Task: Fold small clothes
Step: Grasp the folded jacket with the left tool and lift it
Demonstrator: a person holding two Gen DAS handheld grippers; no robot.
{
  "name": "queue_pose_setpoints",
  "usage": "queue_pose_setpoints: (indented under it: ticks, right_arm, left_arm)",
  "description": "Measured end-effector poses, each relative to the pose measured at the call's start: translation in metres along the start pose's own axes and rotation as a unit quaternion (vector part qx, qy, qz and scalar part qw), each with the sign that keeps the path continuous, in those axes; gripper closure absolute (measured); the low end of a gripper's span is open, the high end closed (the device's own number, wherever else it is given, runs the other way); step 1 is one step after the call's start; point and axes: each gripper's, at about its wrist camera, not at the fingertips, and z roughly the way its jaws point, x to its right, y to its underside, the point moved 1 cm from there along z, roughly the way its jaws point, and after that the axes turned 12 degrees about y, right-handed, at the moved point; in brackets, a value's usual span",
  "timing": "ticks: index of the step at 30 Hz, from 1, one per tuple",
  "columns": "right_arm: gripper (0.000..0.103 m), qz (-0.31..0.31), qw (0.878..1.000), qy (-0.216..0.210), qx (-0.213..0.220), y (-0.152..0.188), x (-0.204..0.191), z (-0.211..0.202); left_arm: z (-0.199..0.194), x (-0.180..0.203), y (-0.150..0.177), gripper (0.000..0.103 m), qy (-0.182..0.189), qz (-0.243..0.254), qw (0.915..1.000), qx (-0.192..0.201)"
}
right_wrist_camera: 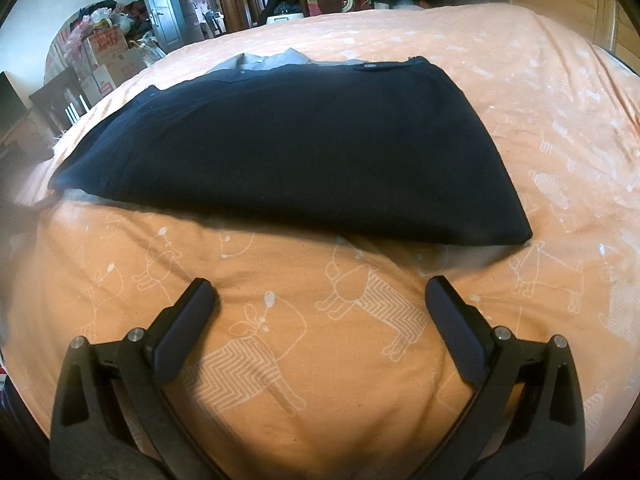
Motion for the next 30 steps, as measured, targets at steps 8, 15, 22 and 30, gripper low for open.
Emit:
queue_pose_setpoints:
  ticks: [8,15,22,30]
  right_arm:
    - [0.000,-0.022,0.999,0.026,-0.004,-0.005,-0.007,-0.016]
    - [0.000,-0.034,0.997,-0.063,0.030,-0.087,-0.052,-0.059]
    - [0.000,-0.093,0.970,-0.223,-0.022,-0.242,-0.195,0.009]
    - [0.001,-0.212,0.942,-0.206,-0.161,-0.273,-0.338,0.096]
  left_arm:
    - [0.029,-0.002,-0.028,0.030,-0.016,0.028,0.9992,0.024]
    - [0.036,0.035,-0.022,0.102,-0.031,0.137,0.9897,0.031]
    - [0.055,0.106,0.014,0.102,-0.098,0.333,0.9376,0.020]
    - [0.079,0.125,0.034,0.099,-0.134,0.406,0.9042,0.001]
